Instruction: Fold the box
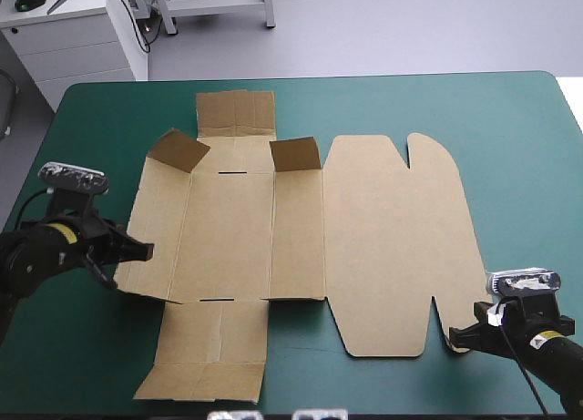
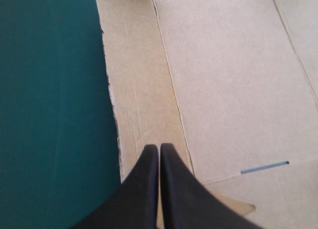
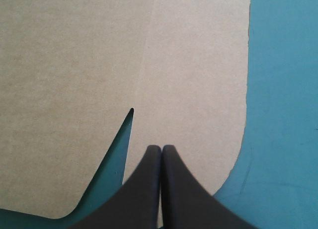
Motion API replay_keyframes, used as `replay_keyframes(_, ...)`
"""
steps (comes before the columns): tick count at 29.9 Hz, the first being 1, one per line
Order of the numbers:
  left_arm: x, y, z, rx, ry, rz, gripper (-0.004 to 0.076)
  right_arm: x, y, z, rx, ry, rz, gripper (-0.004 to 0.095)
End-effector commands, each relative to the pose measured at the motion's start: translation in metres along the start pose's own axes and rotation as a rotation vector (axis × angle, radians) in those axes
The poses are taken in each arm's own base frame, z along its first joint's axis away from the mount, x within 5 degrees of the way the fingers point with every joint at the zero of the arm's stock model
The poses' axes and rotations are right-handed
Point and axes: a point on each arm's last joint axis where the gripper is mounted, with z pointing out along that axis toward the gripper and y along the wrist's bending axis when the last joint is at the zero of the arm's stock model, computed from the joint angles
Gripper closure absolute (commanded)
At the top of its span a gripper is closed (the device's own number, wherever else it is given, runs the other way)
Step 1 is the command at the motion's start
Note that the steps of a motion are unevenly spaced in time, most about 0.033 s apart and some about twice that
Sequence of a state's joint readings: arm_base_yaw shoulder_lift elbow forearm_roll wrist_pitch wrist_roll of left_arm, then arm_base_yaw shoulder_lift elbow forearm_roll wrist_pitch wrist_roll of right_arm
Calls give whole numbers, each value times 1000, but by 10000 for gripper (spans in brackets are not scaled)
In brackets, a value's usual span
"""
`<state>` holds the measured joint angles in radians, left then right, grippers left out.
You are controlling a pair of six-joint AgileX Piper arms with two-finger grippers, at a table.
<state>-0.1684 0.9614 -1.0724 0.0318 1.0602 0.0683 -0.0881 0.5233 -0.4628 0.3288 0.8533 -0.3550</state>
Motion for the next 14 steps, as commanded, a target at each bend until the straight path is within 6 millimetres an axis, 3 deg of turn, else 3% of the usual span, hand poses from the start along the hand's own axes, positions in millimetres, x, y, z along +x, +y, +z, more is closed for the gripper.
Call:
replay_keyframes(1, -29, 7, 9, -19, -57, -29, 730, -10, 0, -5, 2, -66, 6, 927)
replay_keyframes(8, -49, 52, 34, -39, 33, -145, 730, -10, 0, -5, 3, -65, -1, 927)
replay_keyframes(14, -32, 98, 45, 122, 97, -341, 730, -10, 0, -5, 6, -64, -6, 927)
